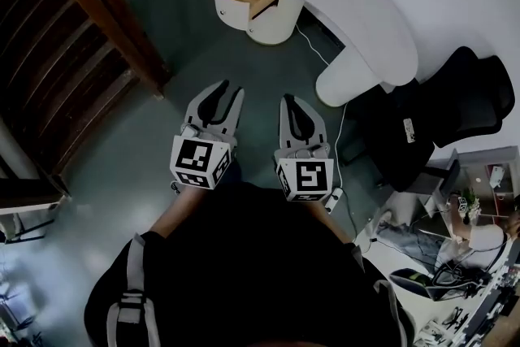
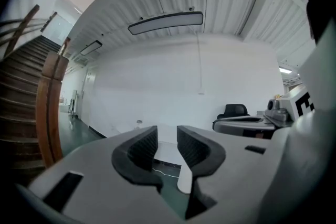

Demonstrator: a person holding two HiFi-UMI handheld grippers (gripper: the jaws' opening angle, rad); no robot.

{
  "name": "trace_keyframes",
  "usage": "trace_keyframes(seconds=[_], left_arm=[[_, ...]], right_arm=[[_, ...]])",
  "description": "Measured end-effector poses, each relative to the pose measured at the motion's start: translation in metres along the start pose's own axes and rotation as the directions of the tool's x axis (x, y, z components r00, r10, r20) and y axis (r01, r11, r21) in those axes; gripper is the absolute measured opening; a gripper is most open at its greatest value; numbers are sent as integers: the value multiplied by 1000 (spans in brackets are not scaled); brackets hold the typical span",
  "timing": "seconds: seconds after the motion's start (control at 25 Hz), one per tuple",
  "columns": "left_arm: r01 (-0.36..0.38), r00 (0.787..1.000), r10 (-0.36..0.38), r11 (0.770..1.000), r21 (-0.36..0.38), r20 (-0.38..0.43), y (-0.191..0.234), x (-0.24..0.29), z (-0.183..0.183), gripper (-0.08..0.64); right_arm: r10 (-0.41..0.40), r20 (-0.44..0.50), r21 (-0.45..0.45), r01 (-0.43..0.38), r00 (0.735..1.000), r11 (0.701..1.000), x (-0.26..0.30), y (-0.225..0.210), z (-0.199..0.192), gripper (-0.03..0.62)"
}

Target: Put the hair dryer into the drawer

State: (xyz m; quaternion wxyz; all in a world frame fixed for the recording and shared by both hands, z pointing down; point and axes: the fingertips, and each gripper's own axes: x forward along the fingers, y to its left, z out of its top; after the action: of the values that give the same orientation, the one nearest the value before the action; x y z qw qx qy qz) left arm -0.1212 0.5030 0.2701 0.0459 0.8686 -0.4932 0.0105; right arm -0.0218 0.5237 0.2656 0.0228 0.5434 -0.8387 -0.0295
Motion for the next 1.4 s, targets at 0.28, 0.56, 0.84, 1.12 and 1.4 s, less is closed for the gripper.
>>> trace_keyframes(seconds=[0.28,0.56,0.84,1.12,1.4], left_arm=[[43,997,-44,999,-20,-62,68,76,-8,150],[81,990,-83,997,-19,-112,114,135,-15,163],[139,980,-139,990,-11,-143,145,186,-22,179],[175,972,-176,984,-19,-153,157,215,-25,190],[182,970,-186,983,-37,-156,164,230,-26,190]], right_arm=[[-36,-60,10,37,998,999,90,-17,-14,21],[-81,-99,20,83,992,996,156,-35,-26,21],[-130,-123,33,135,984,990,207,-51,-40,21],[-170,-121,21,174,978,985,230,-69,-41,21],[-167,-128,25,171,978,985,247,-78,-42,21]])
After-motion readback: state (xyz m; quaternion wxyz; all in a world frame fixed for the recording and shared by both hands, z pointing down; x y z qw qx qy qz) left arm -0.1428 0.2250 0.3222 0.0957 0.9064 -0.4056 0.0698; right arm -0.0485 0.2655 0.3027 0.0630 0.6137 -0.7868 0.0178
